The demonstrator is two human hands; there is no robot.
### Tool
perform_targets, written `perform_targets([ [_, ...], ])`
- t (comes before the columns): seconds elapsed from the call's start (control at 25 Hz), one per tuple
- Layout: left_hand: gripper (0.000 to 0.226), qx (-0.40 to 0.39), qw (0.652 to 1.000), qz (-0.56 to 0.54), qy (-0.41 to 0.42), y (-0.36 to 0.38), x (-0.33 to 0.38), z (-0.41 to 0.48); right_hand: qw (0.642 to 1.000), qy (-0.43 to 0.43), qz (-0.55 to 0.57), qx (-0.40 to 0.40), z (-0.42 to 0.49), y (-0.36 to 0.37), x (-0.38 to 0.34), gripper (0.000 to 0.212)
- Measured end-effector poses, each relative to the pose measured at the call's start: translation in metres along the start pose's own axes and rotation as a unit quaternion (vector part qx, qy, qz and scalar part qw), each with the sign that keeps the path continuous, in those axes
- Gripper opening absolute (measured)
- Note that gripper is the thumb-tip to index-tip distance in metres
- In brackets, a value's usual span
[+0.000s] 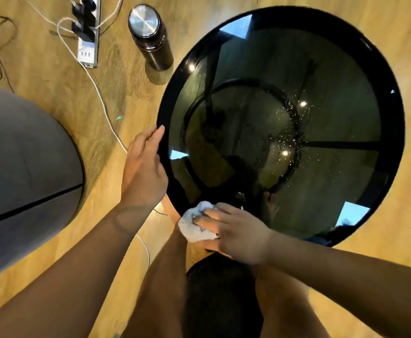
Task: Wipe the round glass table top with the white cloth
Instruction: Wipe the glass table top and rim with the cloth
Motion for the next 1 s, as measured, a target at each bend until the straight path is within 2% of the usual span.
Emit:
perform_targets([
  [0.04,0.063,-0.021,0.997,0.048,0.064,0.004,0.012,-0.002,0.999,-0.035,-0.026,0.009,-0.002,-0.013,0.028,0.022],
  [0.08,0.065,-0.050,0.987,0.090,0.128,0.011,0.023,-0.004,0.997,-0.034,-0.060,0.043,-0.001,-0.036,0.064,0.023],
  [0.12,0.064,-0.085,0.974,0.121,0.173,0.020,0.031,-0.005,0.992,0.007,-0.094,0.086,0.000,-0.063,0.109,0.025],
  [0.16,0.061,-0.122,0.962,0.148,0.195,0.031,0.037,-0.006,0.982,0.086,-0.101,0.131,-0.003,-0.090,0.156,0.029],
  [0.24,0.060,-0.178,0.945,0.189,0.200,0.050,0.041,-0.007,0.935,0.275,-0.094,0.205,-0.017,-0.138,0.247,0.039],
  [0.32,0.063,-0.199,0.932,0.234,0.190,0.061,0.042,-0.008,0.878,0.434,-0.053,0.192,-0.035,-0.153,0.315,0.042],
  [0.4,0.059,-0.192,0.927,0.262,0.189,0.063,0.043,-0.005,0.836,0.508,0.002,0.209,-0.039,-0.156,0.324,0.045],
  [0.48,0.051,-0.173,0.931,0.256,0.193,0.060,0.046,-0.002,0.837,0.466,-0.019,0.286,-0.036,-0.139,0.270,0.040],
  [0.56,0.048,-0.163,0.935,0.244,0.199,0.058,0.047,-0.002,0.891,0.361,0.008,0.277,-0.033,-0.086,0.163,0.041],
  [0.64,0.048,-0.156,0.935,0.244,0.206,0.057,0.047,-0.002,0.952,0.233,0.091,0.174,-0.039,-0.022,0.042,0.042],
  [0.72,0.048,-0.160,0.931,0.253,0.210,0.059,0.047,-0.001,0.990,0.093,0.087,0.058,-0.055,0.010,-0.014,0.030],
  [0.76,0.048,-0.163,0.929,0.260,0.209,0.061,0.047,-0.001,0.993,0.050,0.100,0.032,-0.059,0.008,-0.004,0.028],
  [0.8,0.048,-0.165,0.926,0.269,0.207,0.062,0.048,-0.002,0.994,0.026,0.099,0.039,-0.058,-0.007,0.022,0.026],
  [0.84,0.049,-0.167,0.924,0.275,0.206,0.064,0.048,-0.003,0.990,0.045,0.097,0.092,-0.060,-0.034,0.062,0.025],
  [0.92,0.050,-0.163,0.926,0.277,0.199,0.067,0.047,-0.002,0.970,0.145,-0.015,0.195,-0.067,-0.094,0.173,0.032],
  [0.96,0.051,-0.162,0.927,0.278,0.195,0.067,0.045,-0.003,0.947,0.221,-0.077,0.220,-0.074,-0.122,0.228,0.031],
  [1.0,0.052,-0.163,0.926,0.282,0.192,0.069,0.045,-0.003,0.923,0.307,-0.087,0.216,-0.085,-0.142,0.281,0.031],
])
Point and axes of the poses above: each hand's wrist, its own z-axis towards the middle knuckle, its own y-axis out of the palm, x = y × z, the point moved 7 cm from there along z, towards the middle knuckle, and after that the axes turned 6 degrees about -z, right-handed, at the moved point
